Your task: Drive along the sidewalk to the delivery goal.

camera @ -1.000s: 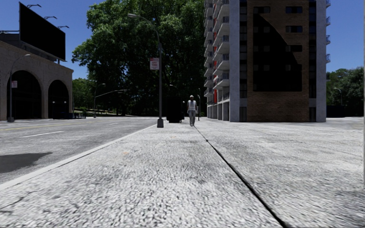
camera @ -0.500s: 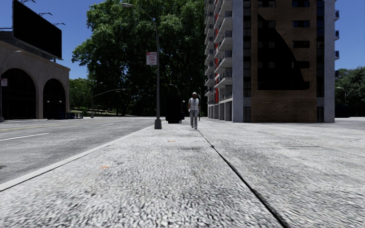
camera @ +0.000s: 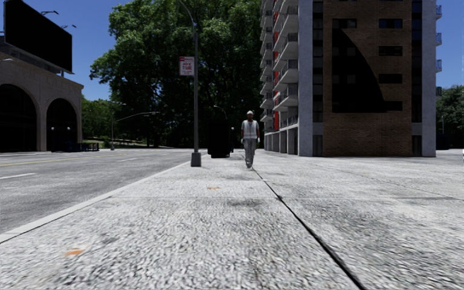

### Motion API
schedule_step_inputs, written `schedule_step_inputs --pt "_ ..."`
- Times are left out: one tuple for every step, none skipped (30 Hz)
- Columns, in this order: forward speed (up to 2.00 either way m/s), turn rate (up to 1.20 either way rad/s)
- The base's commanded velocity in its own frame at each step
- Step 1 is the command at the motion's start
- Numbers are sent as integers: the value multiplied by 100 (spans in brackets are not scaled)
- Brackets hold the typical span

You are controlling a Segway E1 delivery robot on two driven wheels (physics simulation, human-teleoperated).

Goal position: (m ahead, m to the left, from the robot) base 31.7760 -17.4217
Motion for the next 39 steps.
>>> schedule_step_inputs --pt "200 -31" --pt "200 -36" --pt "200 -38" --pt "200 -38" --pt "200 -38" --pt "200 -38" --pt "200 -38" --pt "200 -38" --pt "200 -38" --pt "200 -38" --pt "200 -38" --pt "200 -38" --pt "200 -38" --pt "200 -38" --pt "200 -38" --pt "200 -38" --pt "200 -38" --pt "200 -38" --pt "200 -38" --pt "200 -38" --pt "200 -38" --pt "200 -38" --pt "200 -38" --pt "200 -38" --pt "200 -38" --pt "200 -39" --pt "200 -41" --pt "200 -41" --pt "200 -47" --pt "200 -51" --pt "200 -53" --pt "200 -53" --pt "200 -53" --pt "200 -53" --pt "200 -53" --pt "200 -53" --pt "200 -53" --pt "200 -53" --pt "200 -53"
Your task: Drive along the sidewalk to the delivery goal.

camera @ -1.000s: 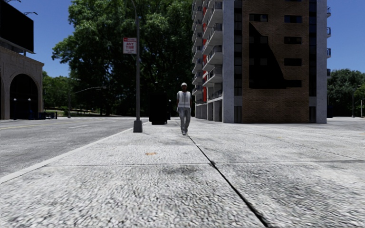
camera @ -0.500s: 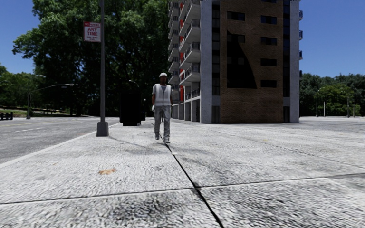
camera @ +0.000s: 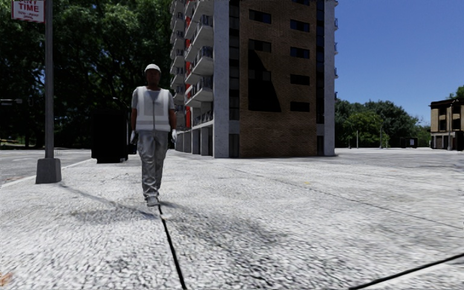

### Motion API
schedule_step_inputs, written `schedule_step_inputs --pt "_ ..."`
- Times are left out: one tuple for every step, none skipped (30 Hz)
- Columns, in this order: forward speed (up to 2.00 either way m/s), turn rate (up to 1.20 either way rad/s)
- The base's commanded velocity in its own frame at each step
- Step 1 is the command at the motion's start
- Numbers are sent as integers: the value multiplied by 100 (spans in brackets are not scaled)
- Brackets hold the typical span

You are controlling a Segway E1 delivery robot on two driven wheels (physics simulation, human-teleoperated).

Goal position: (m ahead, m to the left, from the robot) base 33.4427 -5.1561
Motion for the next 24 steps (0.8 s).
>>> schedule_step_inputs --pt "200 -53" --pt "200 -53" --pt "200 -53" --pt "200 -53" --pt "200 -53" --pt "200 -53" --pt "200 -53" --pt "200 -53" --pt "200 -53" --pt "200 -53" --pt "200 -53" --pt "200 -53" --pt "200 -53" --pt "200 -53" --pt "200 -53" --pt "200 -53" --pt "200 -53" --pt "200 -53" --pt "200 -53" --pt "200 -53" --pt "200 -53" --pt "200 -53" --pt "200 -53" --pt "200 -53"
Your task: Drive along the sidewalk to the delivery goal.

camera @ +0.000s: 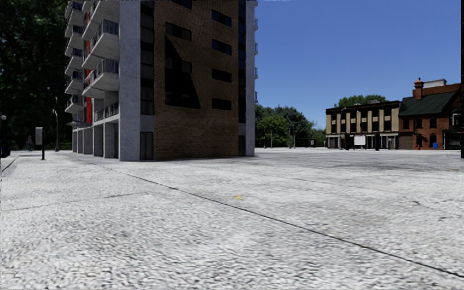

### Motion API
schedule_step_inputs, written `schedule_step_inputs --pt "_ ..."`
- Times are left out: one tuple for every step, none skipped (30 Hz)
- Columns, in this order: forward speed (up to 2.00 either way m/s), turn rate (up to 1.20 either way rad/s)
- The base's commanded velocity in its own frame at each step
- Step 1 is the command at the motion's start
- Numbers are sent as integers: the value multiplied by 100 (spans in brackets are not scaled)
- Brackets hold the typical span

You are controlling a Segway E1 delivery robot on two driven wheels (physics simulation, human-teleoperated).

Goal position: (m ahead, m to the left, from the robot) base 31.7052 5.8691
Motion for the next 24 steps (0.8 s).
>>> schedule_step_inputs --pt "200 -53" --pt "200 -53" --pt "200 -53" --pt "200 -51" --pt "200 -50" --pt "200 -49" --pt "200 -46" --pt "200 -46" --pt "200 -44" --pt "200 -43" --pt "200 -41" --pt "200 -34" --pt "200 -24" --pt "200 -24" --pt "200 -6" --pt "200 0" --pt "200 0" --pt "200 0" --pt "200 0" --pt "200 0" --pt "200 0" --pt "200 0" --pt "200 0" --pt "200 0"
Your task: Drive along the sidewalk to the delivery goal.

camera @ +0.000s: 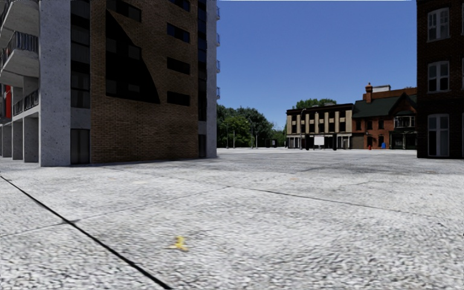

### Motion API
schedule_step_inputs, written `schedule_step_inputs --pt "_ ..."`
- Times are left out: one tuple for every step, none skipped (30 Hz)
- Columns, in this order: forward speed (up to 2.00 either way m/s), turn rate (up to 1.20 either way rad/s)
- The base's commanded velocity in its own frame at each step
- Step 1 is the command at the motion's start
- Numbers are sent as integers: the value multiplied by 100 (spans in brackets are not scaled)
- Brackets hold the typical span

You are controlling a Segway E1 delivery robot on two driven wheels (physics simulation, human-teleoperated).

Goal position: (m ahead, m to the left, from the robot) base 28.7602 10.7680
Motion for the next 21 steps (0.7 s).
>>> schedule_step_inputs --pt "200 0" --pt "200 0" --pt "200 0" --pt "200 0" --pt "200 0" --pt "200 0" --pt "200 0" --pt "200 0" --pt "200 0" --pt "200 0" --pt "200 0" --pt "200 0" --pt "200 0" --pt "200 0" --pt "200 0" --pt "200 0" --pt "200 0" --pt "200 0" --pt "200 0" --pt "200 0" --pt "200 0"
